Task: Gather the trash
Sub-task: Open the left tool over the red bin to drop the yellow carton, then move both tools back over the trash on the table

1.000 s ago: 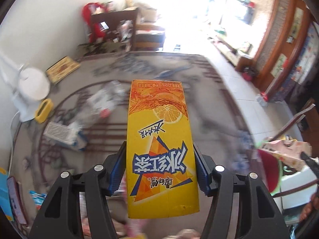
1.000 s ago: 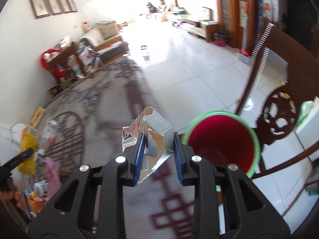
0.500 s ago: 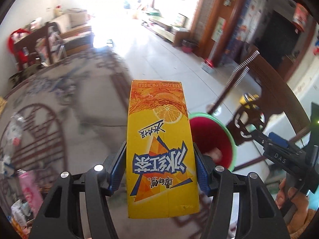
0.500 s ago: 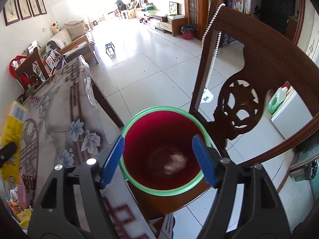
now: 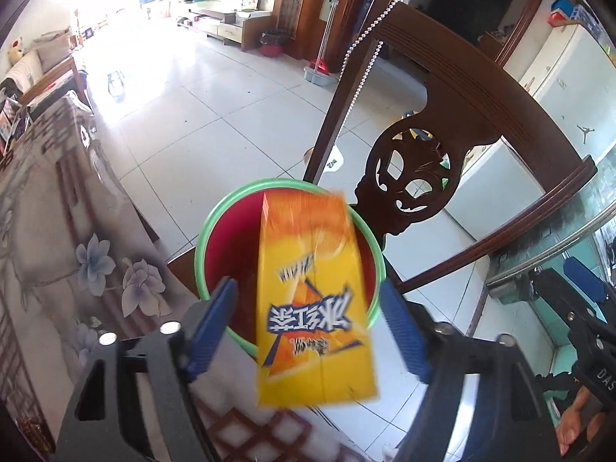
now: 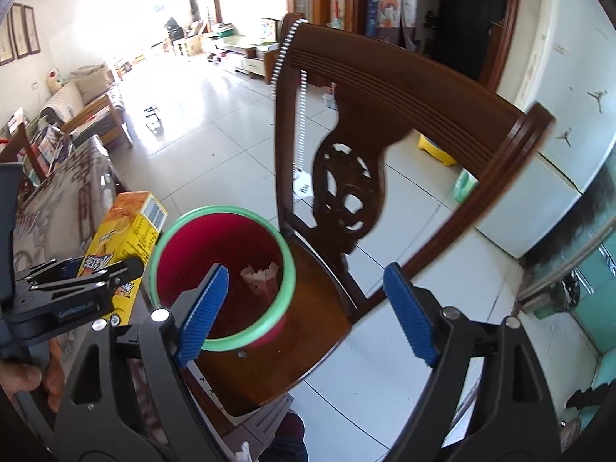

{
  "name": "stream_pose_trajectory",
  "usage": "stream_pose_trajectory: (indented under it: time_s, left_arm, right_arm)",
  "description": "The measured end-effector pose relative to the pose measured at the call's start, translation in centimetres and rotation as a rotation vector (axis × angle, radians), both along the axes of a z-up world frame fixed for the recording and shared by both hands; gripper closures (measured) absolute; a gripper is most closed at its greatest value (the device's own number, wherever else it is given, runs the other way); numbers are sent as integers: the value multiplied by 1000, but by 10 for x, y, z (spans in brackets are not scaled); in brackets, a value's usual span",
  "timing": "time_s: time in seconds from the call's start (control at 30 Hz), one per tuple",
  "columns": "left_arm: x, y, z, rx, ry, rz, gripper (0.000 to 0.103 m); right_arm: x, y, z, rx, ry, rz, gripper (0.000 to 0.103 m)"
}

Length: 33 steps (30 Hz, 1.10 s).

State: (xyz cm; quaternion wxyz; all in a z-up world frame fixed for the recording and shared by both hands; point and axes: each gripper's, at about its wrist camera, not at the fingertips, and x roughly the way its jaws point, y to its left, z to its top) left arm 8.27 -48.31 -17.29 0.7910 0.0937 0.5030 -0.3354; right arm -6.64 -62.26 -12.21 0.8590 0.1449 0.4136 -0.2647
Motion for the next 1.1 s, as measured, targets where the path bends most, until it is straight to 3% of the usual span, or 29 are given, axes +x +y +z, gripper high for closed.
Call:
stream_pose_trajectory:
  time_s: [0.3,0.57,0.77,1.1]
  left_arm:
    - [-14,29,31,-13,-87,25,17]
    - [-14,72,49,-3,-141,108,15]
    - [-11,81,49,5,-149,151,15]
    - [-25,118,76,-60,-198,196,15]
  right_arm:
    - [-20,-1,10,10,-36,-29,19]
    - [-3,29,14,39,-54,82,19]
    - [-4,42,16,60,-66,118,17]
    - [3,58,16,77,-62,163,16]
